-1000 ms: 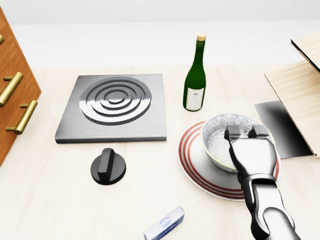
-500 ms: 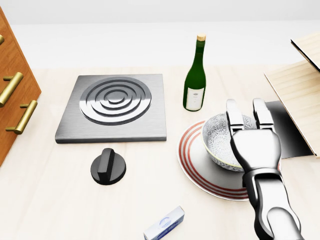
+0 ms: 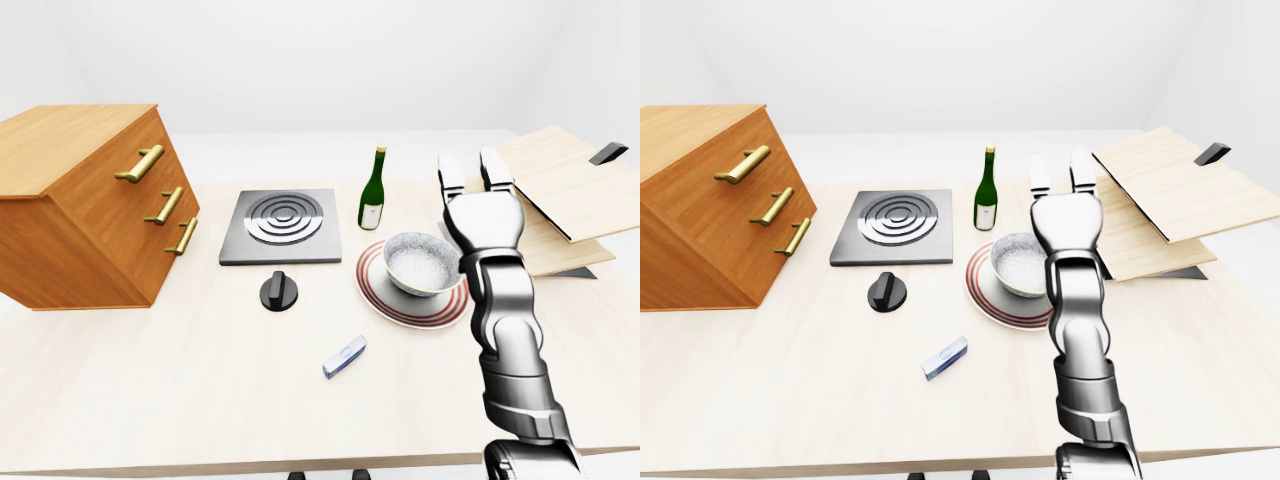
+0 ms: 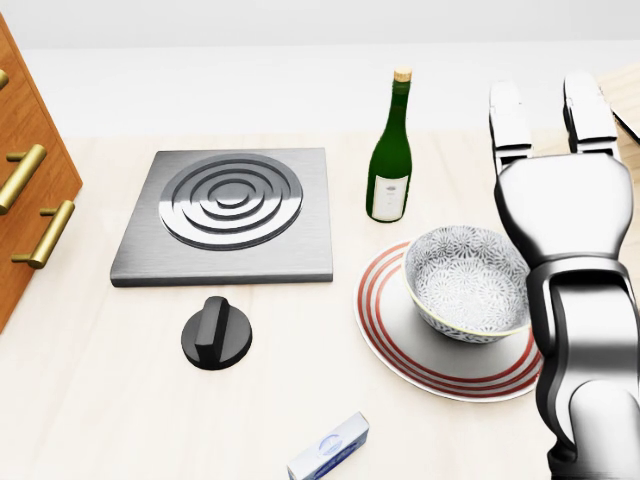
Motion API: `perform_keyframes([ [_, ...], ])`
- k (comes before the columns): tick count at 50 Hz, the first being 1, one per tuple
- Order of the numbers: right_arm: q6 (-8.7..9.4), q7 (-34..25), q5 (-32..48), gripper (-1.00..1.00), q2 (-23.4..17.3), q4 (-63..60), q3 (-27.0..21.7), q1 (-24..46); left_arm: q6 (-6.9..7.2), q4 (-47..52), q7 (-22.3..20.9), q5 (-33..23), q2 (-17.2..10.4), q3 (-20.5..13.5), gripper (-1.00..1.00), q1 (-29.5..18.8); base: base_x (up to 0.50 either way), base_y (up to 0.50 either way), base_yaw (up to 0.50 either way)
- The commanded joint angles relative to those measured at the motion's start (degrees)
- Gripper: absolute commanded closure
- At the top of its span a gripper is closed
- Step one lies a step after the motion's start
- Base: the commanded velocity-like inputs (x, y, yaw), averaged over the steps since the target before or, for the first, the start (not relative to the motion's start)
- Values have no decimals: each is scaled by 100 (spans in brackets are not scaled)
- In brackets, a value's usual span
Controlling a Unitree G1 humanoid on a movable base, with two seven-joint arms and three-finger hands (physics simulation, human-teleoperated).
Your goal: Pick up the akita bowl and put it on the plate.
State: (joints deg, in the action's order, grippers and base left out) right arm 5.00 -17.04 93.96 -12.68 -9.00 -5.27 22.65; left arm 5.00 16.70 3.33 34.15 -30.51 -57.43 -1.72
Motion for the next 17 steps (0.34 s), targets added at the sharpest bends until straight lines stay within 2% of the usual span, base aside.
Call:
perform_keyframes([
  [1,0,-845,338,-100,-102,-505,-100,746,0,0,-1,17,-2,1,-100,2,0,0,0],
  [11,0,-1333,490,-100,-242,-307,-31,1795,0,4,-1,-9,-4,1,-100,5,0,0,0],
  [16,0,-1348,490,-100,-237,-180,-10,2019,0,8,15,-2,-1,-5,-100,1,0,0,0],
  [17,0,-1399,490,-100,-240,-60,19,2263,0,8,7,-9,-3,-3,-100,5,0,0,0],
])
